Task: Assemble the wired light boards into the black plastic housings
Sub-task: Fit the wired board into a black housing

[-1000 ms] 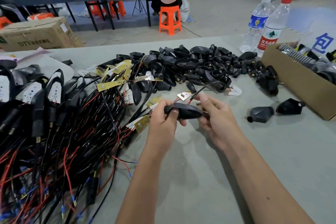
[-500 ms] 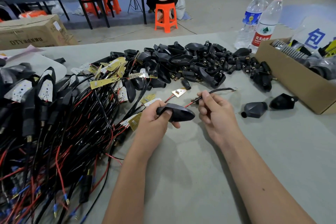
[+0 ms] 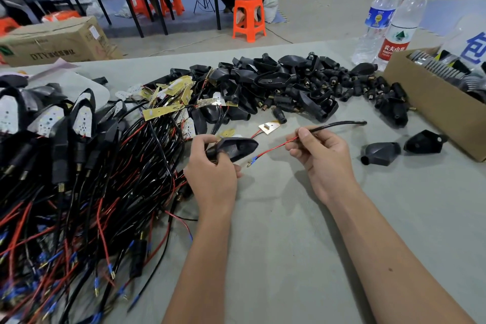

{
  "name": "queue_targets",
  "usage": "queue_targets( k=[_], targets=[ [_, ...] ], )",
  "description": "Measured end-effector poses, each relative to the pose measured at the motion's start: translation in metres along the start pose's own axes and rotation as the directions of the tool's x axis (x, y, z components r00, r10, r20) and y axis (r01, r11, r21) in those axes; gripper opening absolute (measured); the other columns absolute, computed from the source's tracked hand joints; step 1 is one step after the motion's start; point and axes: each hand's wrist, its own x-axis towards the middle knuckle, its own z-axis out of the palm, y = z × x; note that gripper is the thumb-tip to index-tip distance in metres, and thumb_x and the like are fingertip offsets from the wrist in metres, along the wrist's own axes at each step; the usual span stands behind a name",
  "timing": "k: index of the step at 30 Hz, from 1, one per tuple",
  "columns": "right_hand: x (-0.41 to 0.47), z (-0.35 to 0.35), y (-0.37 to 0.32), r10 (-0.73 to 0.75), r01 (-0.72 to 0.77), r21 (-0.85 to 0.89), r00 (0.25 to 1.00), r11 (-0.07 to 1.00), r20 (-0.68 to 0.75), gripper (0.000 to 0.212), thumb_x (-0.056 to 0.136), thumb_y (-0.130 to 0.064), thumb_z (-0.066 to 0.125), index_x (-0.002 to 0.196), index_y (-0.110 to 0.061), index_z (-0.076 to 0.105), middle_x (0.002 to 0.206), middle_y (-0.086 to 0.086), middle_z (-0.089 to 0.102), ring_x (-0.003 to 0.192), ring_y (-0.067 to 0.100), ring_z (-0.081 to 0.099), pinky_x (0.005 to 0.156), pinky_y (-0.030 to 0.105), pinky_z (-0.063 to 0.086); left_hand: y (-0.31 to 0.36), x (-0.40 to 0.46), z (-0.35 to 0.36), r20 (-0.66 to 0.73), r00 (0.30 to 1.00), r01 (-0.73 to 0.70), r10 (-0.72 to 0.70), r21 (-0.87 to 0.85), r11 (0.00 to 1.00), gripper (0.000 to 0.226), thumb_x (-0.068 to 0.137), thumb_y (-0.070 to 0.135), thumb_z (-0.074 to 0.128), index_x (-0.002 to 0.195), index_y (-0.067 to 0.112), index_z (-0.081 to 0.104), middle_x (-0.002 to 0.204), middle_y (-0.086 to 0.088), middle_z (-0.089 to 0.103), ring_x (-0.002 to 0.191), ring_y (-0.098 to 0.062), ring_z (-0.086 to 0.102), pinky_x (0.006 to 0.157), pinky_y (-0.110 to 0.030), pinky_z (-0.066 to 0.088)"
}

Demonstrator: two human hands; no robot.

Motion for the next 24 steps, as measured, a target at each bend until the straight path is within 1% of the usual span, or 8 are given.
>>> queue_targets(
  k=[3, 6, 8, 11, 15, 19, 21, 24],
  targets=[
    [-0.001, 0.0, 0.0, -0.015, 0.014, 0.04, 0.999, 0.999, 0.042, 0.005, 0.095, 0.003, 0.065, 0.096, -0.001, 0.067, 0.084, 0.015, 0.074, 0.072, 0.018, 0.072, 0.07, 0.022, 0.058, 0.001, -0.001, 0.004, 0.065, 0.996, 0.056, -0.056, -0.005, 0.998, 0.022, 0.096, 0.002, 0.055, 0.096, 0.021, 0.066, 0.084, -0.003, 0.074, 0.052, -0.02, 0.072, 0.057, -0.031, 0.061],
    [-0.002, 0.003, 0.003, -0.046, 0.046, -0.046, 0.999, 0.998, 0.007, 0.007, 0.092, 0.006, 0.068, 0.098, 0.003, 0.067, 0.084, 0.017, 0.076, 0.076, 0.021, 0.075, 0.074, 0.023, 0.06, 0.007, -0.003, 0.01, 0.218, 0.952, 0.256, -0.214, -0.189, 0.948, 0.021, 0.1, 0.002, 0.055, 0.096, 0.015, 0.07, 0.099, -0.014, 0.073, 0.062, -0.027, 0.075, 0.06, -0.031, 0.063],
    [-0.003, 0.005, 0.005, -0.058, 0.057, -0.067, 0.998, 0.996, -0.023, 0.008, 0.093, 0.006, 0.068, 0.1, 0.007, 0.066, 0.084, 0.017, 0.076, 0.08, 0.025, 0.077, 0.077, 0.025, 0.061, 0.011, -0.007, 0.012, 0.305, 0.921, 0.323, -0.241, -0.257, 0.911, 0.022, 0.102, 0.002, 0.053, 0.098, 0.011, 0.073, 0.1, -0.018, 0.075, 0.068, -0.029, 0.076, 0.061, -0.027, 0.061],
    [-0.004, 0.006, 0.005, -0.047, 0.045, -0.047, 0.998, 0.998, -0.035, 0.007, 0.094, 0.006, 0.067, 0.101, 0.008, 0.065, 0.084, 0.016, 0.076, 0.082, 0.028, 0.078, 0.077, 0.025, 0.061, 0.013, -0.009, 0.011, 0.427, 0.87, 0.4, -0.246, -0.319, 0.859, 0.043, 0.105, 0.004, 0.045, 0.084, 0.015, 0.081, 0.096, -0.014, 0.079, 0.077, -0.031, 0.077, 0.067, -0.027, 0.061],
    [-0.006, 0.006, 0.002, 0.016, -0.015, -0.039, 0.999, 0.999, 0.028, 0.003, 0.096, 0.004, 0.065, 0.096, 0.007, 0.066, 0.089, 0.022, 0.076, 0.081, 0.027, 0.077, 0.076, 0.024, 0.061, 0.008, -0.003, 0.009, 0.456, 0.863, 0.391, -0.217, -0.331, 0.859, 0.038, 0.109, 0.006, 0.036, 0.106, 0.003, 0.074, 0.103, -0.015, 0.078, 0.09, -0.035, 0.076, 0.08, -0.036, 0.063],
    [-0.007, 0.006, 0.001, 0.036, -0.034, -0.042, 0.998, 0.999, 0.051, 0.005, 0.096, 0.003, 0.065, 0.094, 0.007, 0.068, 0.088, 0.019, 0.076, 0.081, 0.025, 0.077, 0.076, 0.023, 0.06, 0.007, -0.003, 0.008, 0.426, 0.874, 0.392, -0.234, -0.331, 0.858, 0.02, 0.11, 0.013, 0.042, 0.111, 0.004, 0.06, 0.104, -0.022, 0.075, 0.081, -0.036, 0.077, 0.067, -0.031, 0.061],
    [-0.007, 0.006, 0.001, 0.038, -0.037, -0.029, 0.999, 0.999, 0.034, 0.005, 0.096, 0.003, 0.066, 0.095, 0.007, 0.068, 0.086, 0.017, 0.076, 0.081, 0.025, 0.077, 0.076, 0.023, 0.06, 0.007, -0.004, 0.008, 0.416, 0.879, 0.383, -0.233, -0.326, 0.864, 0.013, 0.109, 0.014, 0.047, 0.108, 0.004, 0.055, 0.102, -0.024, 0.073, 0.079, -0.036, 0.077, 0.064, -0.03, 0.06],
    [-0.005, 0.006, 0.003, 0.025, -0.026, -0.022, 0.999, 0.999, -0.042, 0.003, 0.095, 0.003, 0.067, 0.094, 0.005, 0.069, 0.084, 0.017, 0.077, 0.077, 0.023, 0.077, 0.074, 0.023, 0.06, 0.003, -0.004, 0.008, 0.419, 0.894, 0.299, -0.157, -0.298, 0.906, 0.006, 0.105, 0.01, 0.054, 0.104, 0.006, 0.058, 0.094, -0.013, 0.075, 0.08, -0.031, 0.077, 0.066, -0.029, 0.06]
  ],
)
